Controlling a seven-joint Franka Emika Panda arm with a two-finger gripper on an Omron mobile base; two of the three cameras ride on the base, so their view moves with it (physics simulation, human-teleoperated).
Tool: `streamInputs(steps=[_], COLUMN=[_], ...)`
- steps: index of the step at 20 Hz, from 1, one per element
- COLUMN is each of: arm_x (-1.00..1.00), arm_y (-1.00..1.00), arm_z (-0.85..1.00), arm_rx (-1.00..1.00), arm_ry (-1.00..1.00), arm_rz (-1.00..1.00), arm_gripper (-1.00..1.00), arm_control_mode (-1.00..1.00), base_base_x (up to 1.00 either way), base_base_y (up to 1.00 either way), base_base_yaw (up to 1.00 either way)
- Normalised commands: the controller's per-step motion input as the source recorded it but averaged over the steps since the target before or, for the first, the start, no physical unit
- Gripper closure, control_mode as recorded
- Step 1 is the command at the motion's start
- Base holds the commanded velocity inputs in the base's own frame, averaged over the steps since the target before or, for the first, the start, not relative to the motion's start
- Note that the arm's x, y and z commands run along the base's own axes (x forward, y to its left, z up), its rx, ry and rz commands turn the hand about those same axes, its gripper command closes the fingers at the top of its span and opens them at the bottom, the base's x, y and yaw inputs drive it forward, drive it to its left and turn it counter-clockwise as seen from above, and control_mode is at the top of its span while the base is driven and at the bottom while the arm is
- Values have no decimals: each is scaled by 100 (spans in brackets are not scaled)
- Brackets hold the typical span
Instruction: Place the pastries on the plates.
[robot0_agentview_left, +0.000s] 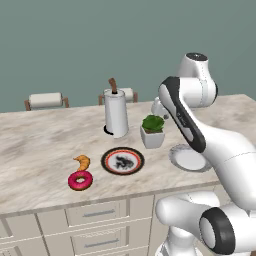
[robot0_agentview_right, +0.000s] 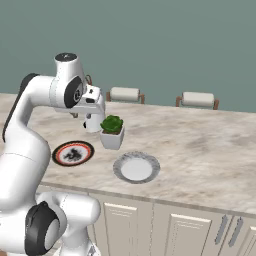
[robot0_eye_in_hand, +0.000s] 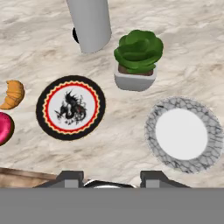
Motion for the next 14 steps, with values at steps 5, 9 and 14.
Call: streamInputs(steps=[5, 9, 14], arm_x=[5, 15, 31], arm_y=[23, 47, 67], arm_z=[0, 0, 0], arm_rx=[0, 0, 0], arm_ry=[0, 0, 11], arm_rz=[0, -6, -14], arm_gripper=[-100, -100, -100], arm_control_mode=[-100, -100, -100], base_base_x=[0, 0, 0], base_base_y=[0, 0, 0], base_base_yaw=[0, 0, 0])
